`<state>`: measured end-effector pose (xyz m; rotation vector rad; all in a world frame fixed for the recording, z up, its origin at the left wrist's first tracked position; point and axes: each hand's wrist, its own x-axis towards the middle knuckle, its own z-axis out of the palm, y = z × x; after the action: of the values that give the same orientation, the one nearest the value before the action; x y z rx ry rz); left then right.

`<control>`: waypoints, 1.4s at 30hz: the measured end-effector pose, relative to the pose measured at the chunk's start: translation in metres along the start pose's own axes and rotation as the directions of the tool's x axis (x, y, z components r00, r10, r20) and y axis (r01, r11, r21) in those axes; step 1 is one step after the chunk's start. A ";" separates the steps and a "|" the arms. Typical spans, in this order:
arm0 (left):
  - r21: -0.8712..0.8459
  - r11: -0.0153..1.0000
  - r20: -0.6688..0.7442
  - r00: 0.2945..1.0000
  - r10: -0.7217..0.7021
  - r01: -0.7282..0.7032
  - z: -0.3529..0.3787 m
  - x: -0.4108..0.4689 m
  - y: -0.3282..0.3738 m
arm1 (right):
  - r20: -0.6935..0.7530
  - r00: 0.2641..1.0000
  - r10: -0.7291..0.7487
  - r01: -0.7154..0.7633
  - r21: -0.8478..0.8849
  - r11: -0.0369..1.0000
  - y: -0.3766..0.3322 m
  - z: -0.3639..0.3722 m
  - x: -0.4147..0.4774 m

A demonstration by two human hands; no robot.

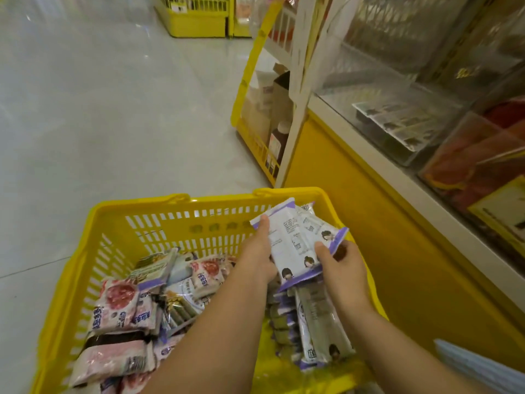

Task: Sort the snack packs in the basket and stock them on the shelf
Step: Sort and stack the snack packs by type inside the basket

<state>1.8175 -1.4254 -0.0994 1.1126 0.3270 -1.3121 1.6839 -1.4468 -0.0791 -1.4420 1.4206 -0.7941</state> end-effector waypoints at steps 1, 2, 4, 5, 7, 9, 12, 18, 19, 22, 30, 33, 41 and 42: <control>0.009 1.000 0.001 1.000 0.007 -0.007 0.003 0.001 -0.001 | -0.041 0.999 -0.029 0.028 -0.036 0.999 -0.002 -0.001 -0.003; 0.014 1.000 -0.001 1.000 0.011 -0.011 0.005 0.002 -0.002 | -0.077 0.995 -0.056 0.052 -0.047 0.998 -0.003 -0.002 -0.007; 0.002 1.000 -0.011 1.000 0.010 -0.010 0.009 0.004 -0.002 | -0.092 0.991 -0.093 0.091 -0.017 0.996 -0.007 -0.006 -0.012; -0.004 1.000 -0.012 1.000 0.009 -0.009 0.011 0.005 -0.002 | -0.072 0.991 -0.114 0.112 -0.035 0.993 -0.008 -0.009 -0.012; 0.001 1.000 -0.018 1.000 0.010 -0.010 0.015 0.007 -0.001 | 0.023 0.991 -0.135 0.137 -0.162 0.977 -0.012 -0.016 -0.008; 0.029 0.999 -0.034 0.998 0.046 -0.045 0.021 0.010 0.002 | 0.139 0.986 -0.089 0.128 -0.307 0.943 -0.015 -0.024 -0.002; 0.121 0.978 -0.080 0.981 0.179 -0.168 0.031 0.011 0.006 | 0.159 0.976 -0.147 0.206 -0.468 0.860 -0.021 -0.036 0.008; 0.277 0.932 0.044 0.972 0.231 -0.234 0.040 0.001 -0.008 | 0.405 0.870 -0.279 0.476 -0.546 0.690 -0.032 -0.035 0.020; 0.285 0.929 0.088 0.971 0.221 -0.237 0.039 -0.001 -0.010 | 0.471 0.847 -0.245 0.503 -0.564 0.655 -0.030 -0.034 0.020; 0.329 0.909 0.190 0.961 0.203 -0.257 0.033 -0.004 -0.014 | 0.566 0.800 -0.198 0.591 -0.689 0.420 -0.019 -0.034 0.022; 0.503 0.769 0.302 0.914 0.270 -0.393 0.011 -0.006 -0.017 | 0.503 0.812 -0.294 0.583 -0.717 0.382 -0.025 -0.036 0.040; 0.626 0.643 0.365 0.894 0.260 -0.442 0.004 -0.009 -0.015 | 0.517 0.809 -0.280 0.588 -0.718 0.373 -0.027 -0.036 0.036; 0.668 0.463 0.458 0.813 0.360 -0.582 -0.023 -0.036 0.011 | 0.572 0.701 -0.426 0.709 -0.625 0.328 -0.051 -0.009 0.005; 0.702 0.415 0.438 0.810 0.390 -0.579 -0.032 -0.040 0.020 | 0.583 0.676 -0.452 0.733 -0.593 0.332 -0.055 -0.001 0.000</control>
<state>1.8351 -1.3792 -0.0761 1.6532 -0.8506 -0.9952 1.7039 -1.4521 -0.0283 -2.8105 0.9413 -0.2422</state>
